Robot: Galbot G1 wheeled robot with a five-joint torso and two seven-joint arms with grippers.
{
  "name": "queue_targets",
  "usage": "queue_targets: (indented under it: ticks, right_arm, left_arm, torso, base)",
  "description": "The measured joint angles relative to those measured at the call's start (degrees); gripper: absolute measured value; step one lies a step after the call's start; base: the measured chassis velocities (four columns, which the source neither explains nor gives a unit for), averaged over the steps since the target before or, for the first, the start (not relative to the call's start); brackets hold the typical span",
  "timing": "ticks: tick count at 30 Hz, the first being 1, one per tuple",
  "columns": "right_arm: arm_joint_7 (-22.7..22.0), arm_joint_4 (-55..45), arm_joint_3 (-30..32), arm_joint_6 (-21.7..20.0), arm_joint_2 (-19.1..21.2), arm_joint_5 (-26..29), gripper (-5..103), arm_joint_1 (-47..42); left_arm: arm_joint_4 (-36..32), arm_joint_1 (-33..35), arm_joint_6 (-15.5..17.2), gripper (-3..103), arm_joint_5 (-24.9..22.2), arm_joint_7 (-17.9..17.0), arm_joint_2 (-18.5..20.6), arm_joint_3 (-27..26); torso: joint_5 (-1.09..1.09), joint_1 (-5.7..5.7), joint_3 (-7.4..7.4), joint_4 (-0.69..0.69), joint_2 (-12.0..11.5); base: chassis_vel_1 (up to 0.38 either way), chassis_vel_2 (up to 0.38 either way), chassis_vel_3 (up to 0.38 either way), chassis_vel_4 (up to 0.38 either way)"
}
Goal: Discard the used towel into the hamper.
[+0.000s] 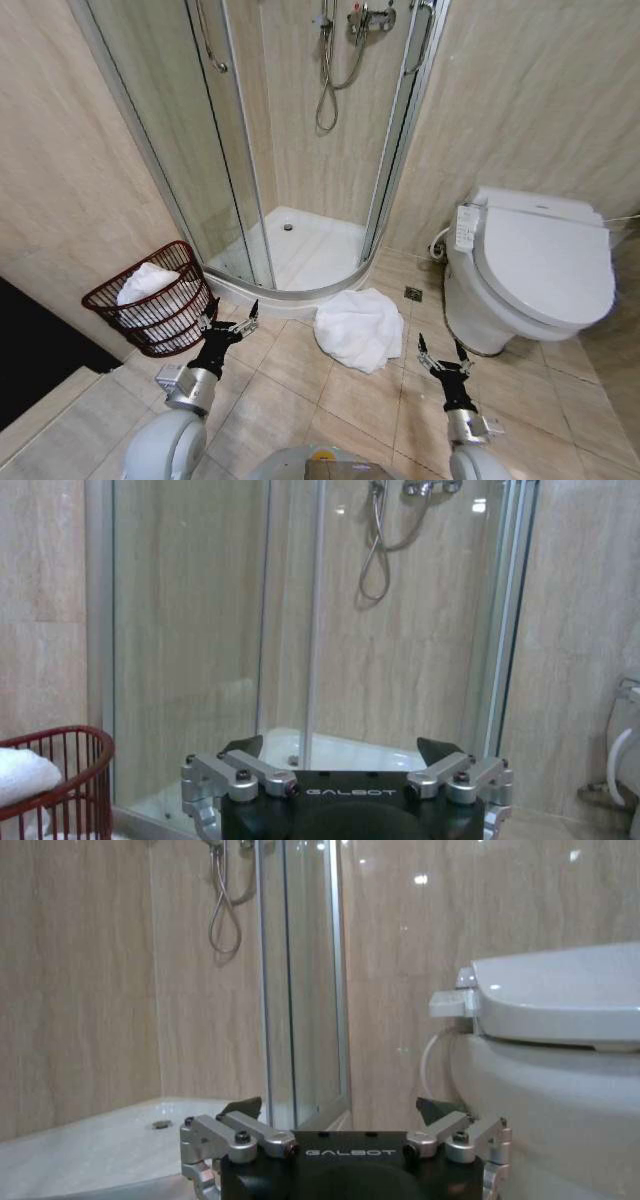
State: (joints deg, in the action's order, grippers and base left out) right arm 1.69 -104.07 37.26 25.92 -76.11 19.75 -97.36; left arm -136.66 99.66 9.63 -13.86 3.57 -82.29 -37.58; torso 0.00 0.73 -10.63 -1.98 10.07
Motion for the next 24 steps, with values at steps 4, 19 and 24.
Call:
queue_targets:
  ticks: [4, 19, 24]
  right_arm:
    - [0.02, 0.64, 0.36, 0.72, -0.04, -0.53, 100, 0.08]
    - [-0.09, -0.03, 0.02, 0.78, 0.04, 0.11, 100, -1.08]
    - [-0.75, -0.32, 0.02, -1.2, 0.24, -0.03, 100, -1.7]
  left_arm:
    - [0.0, 0.0, 0.0, 100, 0.0, 0.0, 0.0, 0.0]
    - [0.0, 0.0, 0.0, 100, 0.0, 0.0, 0.0, 0.0]
    - [0.0, 0.0, 0.0, 100, 0.0, 0.0, 0.0, 0.0]
  torso:
    - [0.0, -0.28, 0.85, -0.01, -1.13]
    - [0.0, -0.7, 3.22, -0.01, -4.12]
    - [0.0, -0.71, 3.33, 0.0, -4.17]
  base:
    - [0.0, 0.0, 0.0, 0.0]
    - [0.0, 0.0, 0.0, 0.0]
    - [0.0, 0.0, 0.0, 0.0]
